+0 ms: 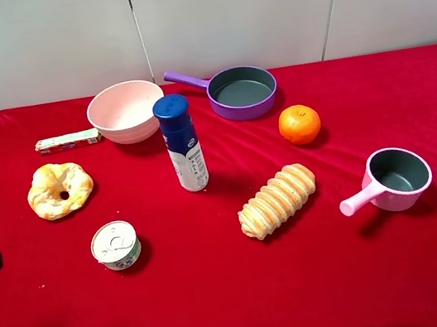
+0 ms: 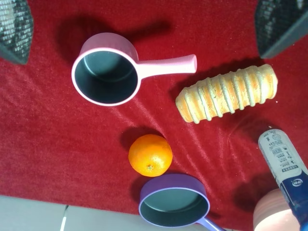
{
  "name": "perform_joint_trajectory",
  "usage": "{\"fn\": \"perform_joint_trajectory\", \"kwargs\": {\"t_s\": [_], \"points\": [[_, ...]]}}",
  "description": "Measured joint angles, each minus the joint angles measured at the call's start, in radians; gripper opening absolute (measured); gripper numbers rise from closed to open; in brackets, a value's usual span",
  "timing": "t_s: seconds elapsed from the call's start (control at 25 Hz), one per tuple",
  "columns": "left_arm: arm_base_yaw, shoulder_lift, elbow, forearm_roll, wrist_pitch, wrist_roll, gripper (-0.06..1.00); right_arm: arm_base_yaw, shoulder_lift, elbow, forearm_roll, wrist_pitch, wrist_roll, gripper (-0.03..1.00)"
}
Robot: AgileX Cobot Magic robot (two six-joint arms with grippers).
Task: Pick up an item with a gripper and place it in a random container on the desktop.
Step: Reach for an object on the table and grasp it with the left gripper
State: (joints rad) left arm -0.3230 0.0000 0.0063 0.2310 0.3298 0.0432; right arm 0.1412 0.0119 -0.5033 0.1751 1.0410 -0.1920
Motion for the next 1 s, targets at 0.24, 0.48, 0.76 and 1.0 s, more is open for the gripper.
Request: {"fn": "perform_joint_trajectory", "kwargs": {"t_s": [0.24,0.48,0.76,1.0], "points": [[0.000,0.000,0.000,0.000,0.000,0.000,0.91,0.000,0.000,0.000,0.000,0.000,0.000,0.69],[0.000,0.000,0.000,0.000,0.000,0.000,0.91,0.000,0.000,0.000,0.000,0.000,0.000,0.69],[0.000,0.000,0.000,0.000,0.000,0.000,0.91,0.000,0.000,0.000,0.000,0.000,0.000,0.69],[0.000,0.000,0.000,0.000,0.000,0.000,0.91,0.000,0.000,0.000,0.000,0.000,0.000,0.69]]}}
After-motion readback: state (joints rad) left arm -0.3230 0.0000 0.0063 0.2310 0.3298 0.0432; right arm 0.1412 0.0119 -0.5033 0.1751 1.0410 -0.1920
